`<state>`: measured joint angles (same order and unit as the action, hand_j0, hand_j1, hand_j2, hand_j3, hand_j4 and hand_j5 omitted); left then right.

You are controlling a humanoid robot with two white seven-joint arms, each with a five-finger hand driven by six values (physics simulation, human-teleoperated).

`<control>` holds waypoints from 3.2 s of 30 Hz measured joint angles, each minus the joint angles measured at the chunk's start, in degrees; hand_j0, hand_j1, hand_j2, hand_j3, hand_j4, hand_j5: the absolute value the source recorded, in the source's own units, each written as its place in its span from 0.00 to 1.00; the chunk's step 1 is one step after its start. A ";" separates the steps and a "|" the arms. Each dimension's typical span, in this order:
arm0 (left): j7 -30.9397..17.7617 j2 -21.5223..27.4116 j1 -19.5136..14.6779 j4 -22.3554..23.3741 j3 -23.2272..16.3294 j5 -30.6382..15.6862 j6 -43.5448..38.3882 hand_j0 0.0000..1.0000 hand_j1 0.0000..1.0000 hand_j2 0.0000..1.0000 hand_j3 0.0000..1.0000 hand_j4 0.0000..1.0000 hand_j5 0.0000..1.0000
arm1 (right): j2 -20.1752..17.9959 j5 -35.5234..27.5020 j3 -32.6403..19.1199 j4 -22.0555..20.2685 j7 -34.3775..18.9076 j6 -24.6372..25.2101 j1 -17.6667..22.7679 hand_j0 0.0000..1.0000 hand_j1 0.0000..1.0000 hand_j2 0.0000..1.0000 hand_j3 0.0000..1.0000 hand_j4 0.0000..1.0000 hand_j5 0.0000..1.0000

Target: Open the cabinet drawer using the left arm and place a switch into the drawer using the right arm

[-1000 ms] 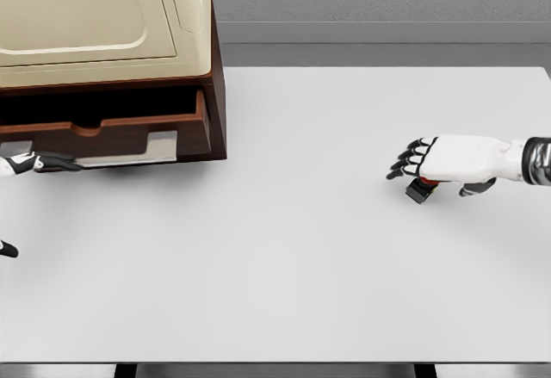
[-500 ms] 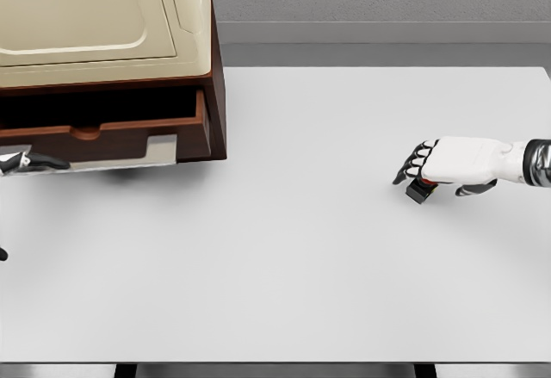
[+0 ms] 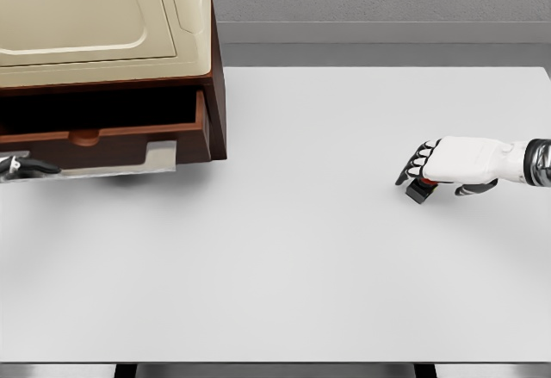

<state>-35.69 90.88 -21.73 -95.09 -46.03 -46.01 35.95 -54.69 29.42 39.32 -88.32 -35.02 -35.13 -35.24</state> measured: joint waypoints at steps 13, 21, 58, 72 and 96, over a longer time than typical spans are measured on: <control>0.82 0.63 0.19 0.36 0.75 2.57 2.96 1.00 1.00 1.00 1.00 1.00 1.00 | 0.00 -0.02 0.00 0.02 0.00 0.00 0.00 0.77 0.77 0.77 0.77 0.77 0.77; 0.62 0.63 0.91 0.45 1.75 2.70 2.60 1.00 1.00 1.00 1.00 1.00 1.00 | 0.02 -0.03 -0.01 0.00 0.00 0.00 0.00 0.73 0.73 0.73 0.73 0.73 0.73; 0.66 0.86 -15.84 -0.74 6.62 -5.94 -0.74 1.00 1.00 1.00 1.00 1.00 1.00 | 0.19 -0.99 -0.39 0.05 0.21 0.34 0.09 0.44 0.44 0.44 0.44 0.44 0.44; 0.67 3.74 -15.81 -4.30 -1.04 -5.59 -0.77 1.00 1.00 1.00 1.00 1.00 1.00 | 1.99 -2.80 -2.08 0.82 0.06 0.05 0.35 0.42 0.42 0.42 0.42 0.42 0.42; 0.67 5.29 -15.98 14.01 -13.38 -1.47 -0.79 1.00 1.00 1.00 1.00 1.00 1.00 | 14.17 -3.63 -2.13 0.82 -0.06 -0.08 -13.36 0.38 0.38 0.38 0.38 0.38 0.38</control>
<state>-35.01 96.17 -37.71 -81.08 -59.42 -47.47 35.16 -40.51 25.79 37.19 -87.50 -35.07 -35.21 -48.60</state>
